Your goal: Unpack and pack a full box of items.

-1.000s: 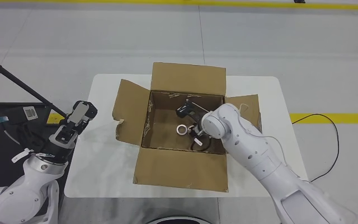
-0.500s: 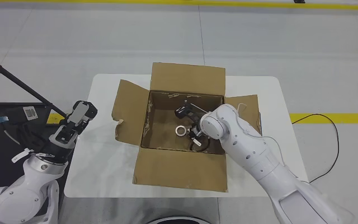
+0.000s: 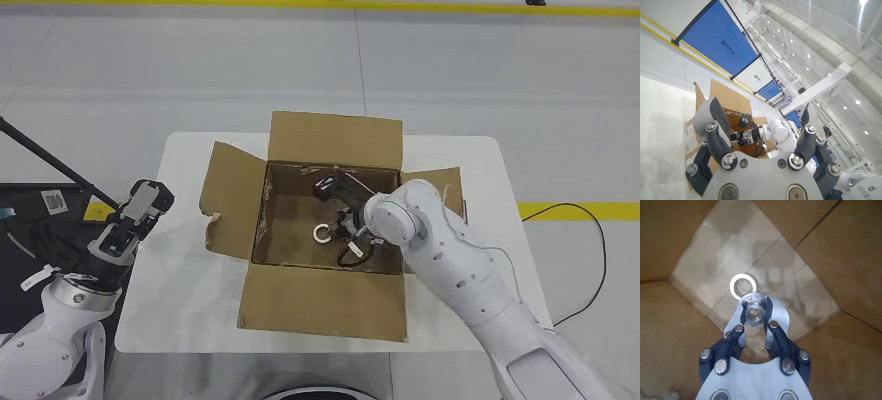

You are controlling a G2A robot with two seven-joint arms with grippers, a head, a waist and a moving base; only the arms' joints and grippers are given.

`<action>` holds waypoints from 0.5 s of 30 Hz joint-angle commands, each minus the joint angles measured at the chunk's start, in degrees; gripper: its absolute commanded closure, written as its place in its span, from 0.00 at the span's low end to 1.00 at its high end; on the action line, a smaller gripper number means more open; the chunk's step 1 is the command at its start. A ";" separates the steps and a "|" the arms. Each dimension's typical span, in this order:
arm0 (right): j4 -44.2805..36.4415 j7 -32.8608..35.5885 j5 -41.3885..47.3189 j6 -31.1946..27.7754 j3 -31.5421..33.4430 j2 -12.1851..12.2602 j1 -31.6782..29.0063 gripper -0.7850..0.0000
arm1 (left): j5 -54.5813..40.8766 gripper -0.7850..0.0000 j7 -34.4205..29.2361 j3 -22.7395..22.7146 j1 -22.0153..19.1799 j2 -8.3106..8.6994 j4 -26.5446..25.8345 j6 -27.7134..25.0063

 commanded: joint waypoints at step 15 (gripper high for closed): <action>-26.32 -4.92 12.97 -3.58 22.47 4.72 -14.00 1.00 | 0.00 0.00 0.00 0.00 0.00 0.00 0.00 0.00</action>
